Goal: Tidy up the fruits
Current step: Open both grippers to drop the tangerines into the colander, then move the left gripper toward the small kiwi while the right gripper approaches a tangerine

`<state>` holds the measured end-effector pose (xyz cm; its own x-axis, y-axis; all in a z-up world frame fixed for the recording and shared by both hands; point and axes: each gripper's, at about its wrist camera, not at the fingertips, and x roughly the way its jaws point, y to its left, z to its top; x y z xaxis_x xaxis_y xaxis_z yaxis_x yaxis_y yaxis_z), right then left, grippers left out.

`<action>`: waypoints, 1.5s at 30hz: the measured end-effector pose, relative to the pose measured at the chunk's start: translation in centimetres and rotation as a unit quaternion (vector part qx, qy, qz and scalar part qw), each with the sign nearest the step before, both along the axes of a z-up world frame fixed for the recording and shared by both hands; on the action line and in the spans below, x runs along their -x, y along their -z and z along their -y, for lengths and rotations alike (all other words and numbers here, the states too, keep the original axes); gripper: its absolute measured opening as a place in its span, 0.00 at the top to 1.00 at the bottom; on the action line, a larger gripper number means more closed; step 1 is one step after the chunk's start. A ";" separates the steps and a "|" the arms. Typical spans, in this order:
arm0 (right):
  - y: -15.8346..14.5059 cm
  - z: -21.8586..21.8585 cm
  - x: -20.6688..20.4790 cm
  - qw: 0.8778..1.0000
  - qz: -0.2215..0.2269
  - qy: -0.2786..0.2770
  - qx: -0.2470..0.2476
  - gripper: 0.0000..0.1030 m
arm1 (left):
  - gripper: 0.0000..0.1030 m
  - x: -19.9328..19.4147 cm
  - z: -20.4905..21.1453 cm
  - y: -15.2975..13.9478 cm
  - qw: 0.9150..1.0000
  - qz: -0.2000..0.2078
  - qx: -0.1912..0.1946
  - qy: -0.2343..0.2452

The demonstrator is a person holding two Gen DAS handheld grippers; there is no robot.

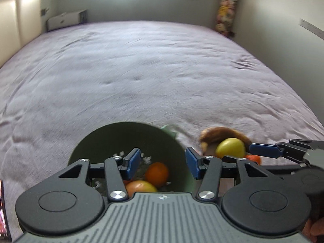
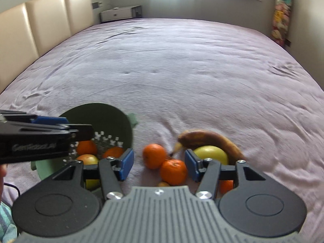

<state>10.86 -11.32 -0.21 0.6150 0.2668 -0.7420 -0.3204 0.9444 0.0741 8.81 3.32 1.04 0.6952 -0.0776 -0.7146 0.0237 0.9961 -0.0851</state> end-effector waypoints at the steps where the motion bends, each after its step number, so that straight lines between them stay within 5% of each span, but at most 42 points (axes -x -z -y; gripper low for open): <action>1: 0.0 0.6 0.1 1.000 -0.003 0.010 -0.002 0.48 | 0.41 0.1 0.5 -0.1 1.000 0.005 -0.003 0.009; 13: 1.3 6.6 2.5 0.994 -0.038 0.099 -0.011 0.49 | 0.41 2.2 6.9 1.2 0.990 0.046 -0.062 0.121; 18: 2.7 7.9 2.7 0.993 -0.050 0.108 -0.012 0.51 | 0.42 2.8 8.5 2.4 0.989 0.037 -0.048 0.135; 28: 4.5 9.3 1.9 0.989 -0.042 0.144 -0.017 0.54 | 0.47 3.6 10.5 5.8 0.996 0.031 -0.062 0.054; 32: 5.2 9.4 1.5 0.988 -0.037 0.149 -0.013 0.46 | 0.56 3.0 10.9 7.4 0.996 0.018 -0.077 0.045; 45: 7.7 9.2 -1.2 0.986 -0.064 0.151 -0.018 0.47 | 0.66 0.6 11.6 10.9 0.995 -0.019 -0.082 0.044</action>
<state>12.02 -20.48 -7.87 0.5721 0.1145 -0.8122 -0.0113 0.9912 0.1318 8.22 -8.29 -9.87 0.6630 -0.0159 -0.7484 0.1106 0.9909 0.0769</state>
